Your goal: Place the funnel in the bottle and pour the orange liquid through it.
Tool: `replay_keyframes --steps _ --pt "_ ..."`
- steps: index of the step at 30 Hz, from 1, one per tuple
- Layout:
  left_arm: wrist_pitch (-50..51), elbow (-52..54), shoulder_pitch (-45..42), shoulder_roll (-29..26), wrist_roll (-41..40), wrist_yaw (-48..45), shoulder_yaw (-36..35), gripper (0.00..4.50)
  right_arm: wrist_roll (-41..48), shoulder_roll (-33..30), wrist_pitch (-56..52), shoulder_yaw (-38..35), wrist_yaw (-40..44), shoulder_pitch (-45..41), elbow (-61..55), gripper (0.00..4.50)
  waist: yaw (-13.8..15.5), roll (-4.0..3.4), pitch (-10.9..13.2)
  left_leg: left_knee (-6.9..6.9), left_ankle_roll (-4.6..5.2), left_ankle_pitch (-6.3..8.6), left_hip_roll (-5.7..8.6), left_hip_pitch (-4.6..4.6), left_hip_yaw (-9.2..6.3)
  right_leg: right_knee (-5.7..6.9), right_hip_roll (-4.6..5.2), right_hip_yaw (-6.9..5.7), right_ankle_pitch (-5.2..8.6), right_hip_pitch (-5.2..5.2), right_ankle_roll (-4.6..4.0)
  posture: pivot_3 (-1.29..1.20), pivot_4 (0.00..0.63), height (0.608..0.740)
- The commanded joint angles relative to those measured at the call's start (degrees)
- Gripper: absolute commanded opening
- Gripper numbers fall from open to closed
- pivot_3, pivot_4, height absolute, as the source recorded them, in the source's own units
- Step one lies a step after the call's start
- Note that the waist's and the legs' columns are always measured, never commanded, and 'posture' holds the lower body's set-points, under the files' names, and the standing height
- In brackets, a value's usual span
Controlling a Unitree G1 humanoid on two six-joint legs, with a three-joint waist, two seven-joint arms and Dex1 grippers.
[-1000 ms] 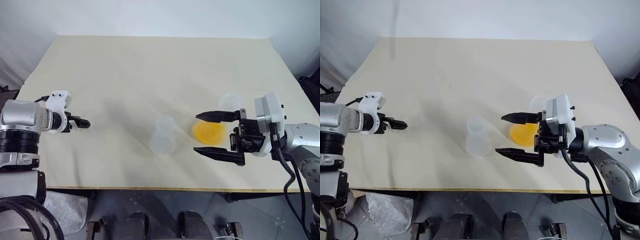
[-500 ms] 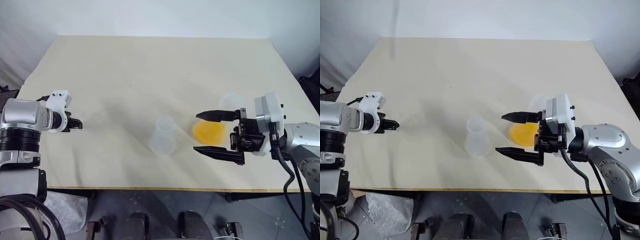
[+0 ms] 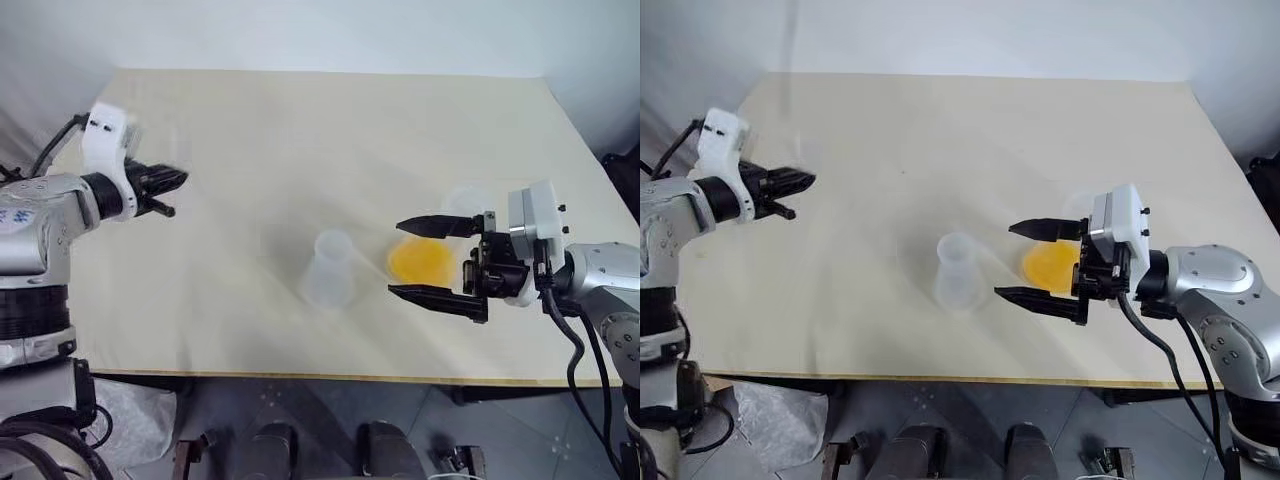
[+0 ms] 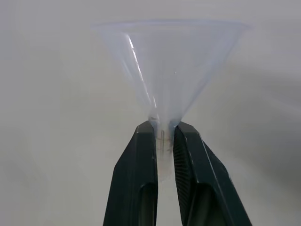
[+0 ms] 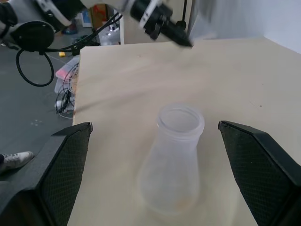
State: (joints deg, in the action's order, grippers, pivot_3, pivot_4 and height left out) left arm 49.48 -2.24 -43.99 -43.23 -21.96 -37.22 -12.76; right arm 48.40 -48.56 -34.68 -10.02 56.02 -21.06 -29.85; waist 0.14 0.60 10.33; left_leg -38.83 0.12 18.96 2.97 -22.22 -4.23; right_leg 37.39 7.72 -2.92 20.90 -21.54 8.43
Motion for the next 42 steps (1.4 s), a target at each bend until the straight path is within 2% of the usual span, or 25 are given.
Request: replay_keyframes --steps 1,6,8,10,14,23,33,42 --pt "-9.4 4.2 0.4 3.7 -4.8 -4.7 -2.9 0.17 -0.5 -0.2 1.8 -2.4 -0.6 -0.6 -0.7 4.5 0.0 0.0 0.0 -0.04 0.0 0.0 0.01 0.0 0.01 0.01 0.0 0.0 0.0 0.0 0.0 0.0 0.15 0.74" --pt "-23.1 4.1 1.9 10.5 -8.9 -14.9 -1.5 0.17 -0.7 0.2 2.1 -2.7 -1.9 0.1 -1.6 4.5 -0.2 0.0 0.0 -0.06 0.01 0.0 0.01 -0.03 0.04 0.01 -0.01 -0.03 0.0 0.01 0.0 0.0 0.15 0.74" --pt "-25.9 2.8 2.0 11.3 -8.9 -17.0 -0.8 0.17 -0.6 0.2 2.1 -2.7 -2.4 0.3 -1.9 4.5 -0.3 0.0 0.0 -0.06 0.01 0.0 -0.01 -0.02 0.07 0.01 -0.04 -0.04 0.0 0.0 0.0 0.0 0.15 0.74" --pt "-27.7 1.4 1.3 14.8 -10.9 -20.1 0.8 0.17 -0.4 0.3 2.1 -3.5 -3.5 1.6 -3.1 4.5 -0.2 -0.01 0.0 -0.04 0.01 0.0 -0.03 -0.01 0.09 0.01 -0.06 -0.04 0.0 0.0 0.0 0.0 0.15 0.74" --pt "-28.2 0.9 1.2 18.1 -13.4 -25.2 3.5 0.17 -0.1 0.5 1.9 -4.6 -5.2 3.8 -5.2 4.5 -0.1 0.0 0.0 -0.15 0.07 0.04 0.02 -0.03 0.07 0.04 -0.03 -0.04 -0.02 0.05 0.03 0.0 0.15 0.74" --pt "-26.1 0.8 0.4 20.6 -16.5 -30.3 7.2 0.17 1.1 1.6 1.6 -6.4 -9.7 8.6 -10.3 4.5 -0.2 -0.01 0.0 -0.15 0.09 0.05 0.01 -0.02 0.08 0.04 -0.06 -0.03 -0.02 0.06 0.04 0.0 0.15 0.74" --pt "-25.1 0.8 1.3 19.7 -15.8 -34.9 11.6 0.17 1.1 3.2 2.7 -5.5 -12.1 10.8 -12.4 4.5 -0.2 -0.01 0.0 -0.17 0.09 0.05 0.03 -0.02 0.07 0.04 -0.06 -0.02 -0.02 0.07 0.04 0.0 0.15 0.74" --pt "-26.8 -1.3 2.2 19.6 -12.4 -34.2 13.0 0.17 1.1 3.3 2.4 -5.9 -13.2 12.1 -13.6 4.5 -0.2 -0.01 0.0 -0.17 0.09 0.05 0.03 -0.02 0.07 0.04 -0.06 -0.01 -0.02 0.08 0.04 0.0 0.15 0.74"
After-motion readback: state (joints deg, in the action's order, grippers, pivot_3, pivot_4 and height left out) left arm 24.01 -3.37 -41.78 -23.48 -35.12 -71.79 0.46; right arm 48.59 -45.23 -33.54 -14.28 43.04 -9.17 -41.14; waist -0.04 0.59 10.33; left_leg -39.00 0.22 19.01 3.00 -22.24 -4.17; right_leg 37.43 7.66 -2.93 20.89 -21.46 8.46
